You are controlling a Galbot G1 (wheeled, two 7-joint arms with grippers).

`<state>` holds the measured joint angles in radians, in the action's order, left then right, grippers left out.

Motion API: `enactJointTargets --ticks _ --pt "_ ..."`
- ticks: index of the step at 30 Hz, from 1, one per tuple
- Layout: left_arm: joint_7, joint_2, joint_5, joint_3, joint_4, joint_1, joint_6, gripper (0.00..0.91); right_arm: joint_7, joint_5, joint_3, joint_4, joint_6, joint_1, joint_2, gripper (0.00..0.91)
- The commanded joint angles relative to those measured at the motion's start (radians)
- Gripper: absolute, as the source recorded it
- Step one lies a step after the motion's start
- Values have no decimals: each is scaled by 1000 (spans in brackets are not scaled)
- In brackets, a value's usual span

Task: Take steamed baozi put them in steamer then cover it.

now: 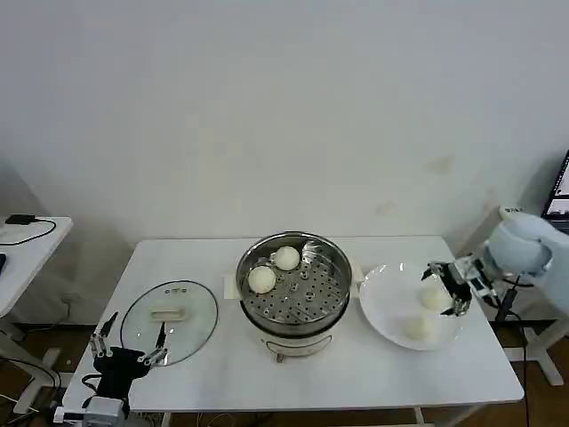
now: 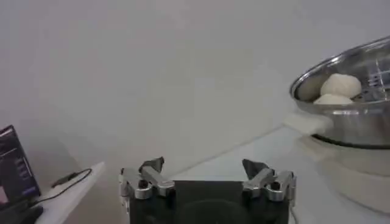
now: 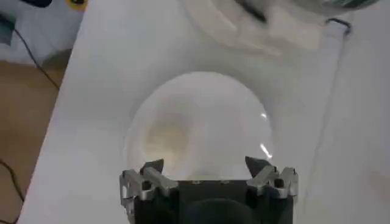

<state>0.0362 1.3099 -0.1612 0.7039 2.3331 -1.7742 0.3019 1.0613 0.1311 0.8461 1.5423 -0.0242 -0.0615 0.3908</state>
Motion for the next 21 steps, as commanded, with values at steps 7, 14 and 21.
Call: enactJointTargets --ticks 7,14,21 --pt "-1 12 -7 4 -6 -4 1 907 16 118 -232 -125 29 285 84 907" --pt "-2 11 -8 14 -9 -5 1 907 22 100 -204 -156 -16 265 129 907" --pt "-2 11 -8 16 -15 -1 1 907 14 102 -185 -166 -67 265 145 907"
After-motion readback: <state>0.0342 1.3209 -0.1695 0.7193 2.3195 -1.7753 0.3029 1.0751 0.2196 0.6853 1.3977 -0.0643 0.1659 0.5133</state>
